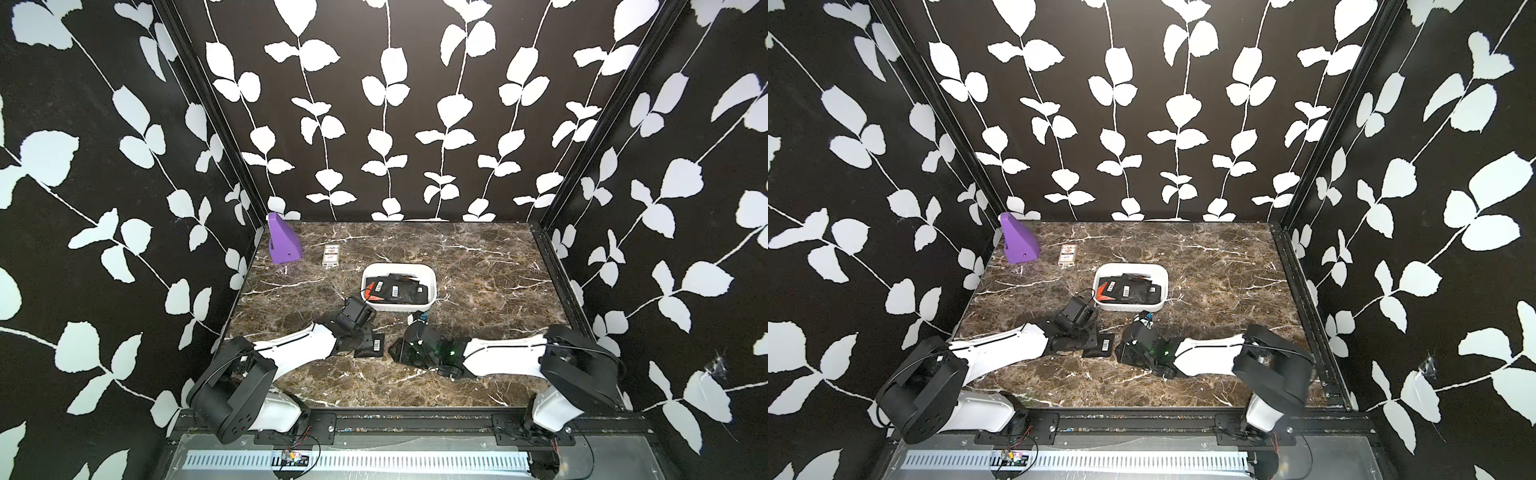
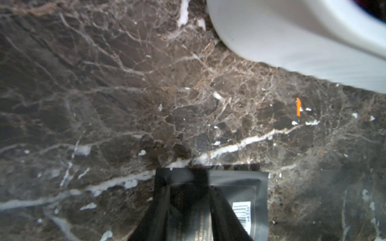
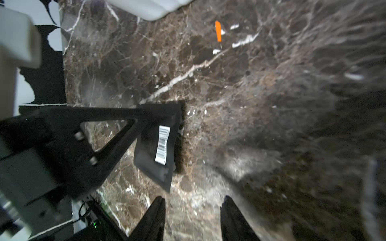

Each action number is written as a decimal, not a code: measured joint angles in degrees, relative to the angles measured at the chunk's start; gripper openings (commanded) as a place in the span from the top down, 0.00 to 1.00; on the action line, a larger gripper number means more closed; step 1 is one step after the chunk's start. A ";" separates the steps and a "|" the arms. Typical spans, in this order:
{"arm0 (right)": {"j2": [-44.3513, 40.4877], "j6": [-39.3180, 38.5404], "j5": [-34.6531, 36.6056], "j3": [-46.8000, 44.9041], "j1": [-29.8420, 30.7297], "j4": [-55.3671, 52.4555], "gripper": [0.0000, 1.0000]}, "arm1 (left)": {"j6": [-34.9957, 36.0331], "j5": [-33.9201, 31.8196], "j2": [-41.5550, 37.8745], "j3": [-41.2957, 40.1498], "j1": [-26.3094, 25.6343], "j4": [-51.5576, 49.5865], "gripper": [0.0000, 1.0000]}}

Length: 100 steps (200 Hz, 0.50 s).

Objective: Put the tea bags into the storage box
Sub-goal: Pick up the tea bag from the center of the board.

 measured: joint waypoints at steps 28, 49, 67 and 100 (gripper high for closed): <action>2.95 1.18 0.11 2.27 0.17 1.38 0.58 | -0.26 0.02 -0.17 -0.31 -0.02 0.42 0.65; 4.66 1.62 0.04 3.82 0.20 1.84 0.58 | -0.52 0.00 -0.48 -0.70 0.00 0.90 0.65; 6.56 1.90 -0.15 5.14 0.17 2.27 0.60 | -0.61 0.00 -0.66 -0.94 0.00 1.16 0.65; 8.85 2.58 -0.63 6.47 0.20 3.72 0.64 | -0.83 0.02 -0.72 -1.07 0.00 1.44 0.65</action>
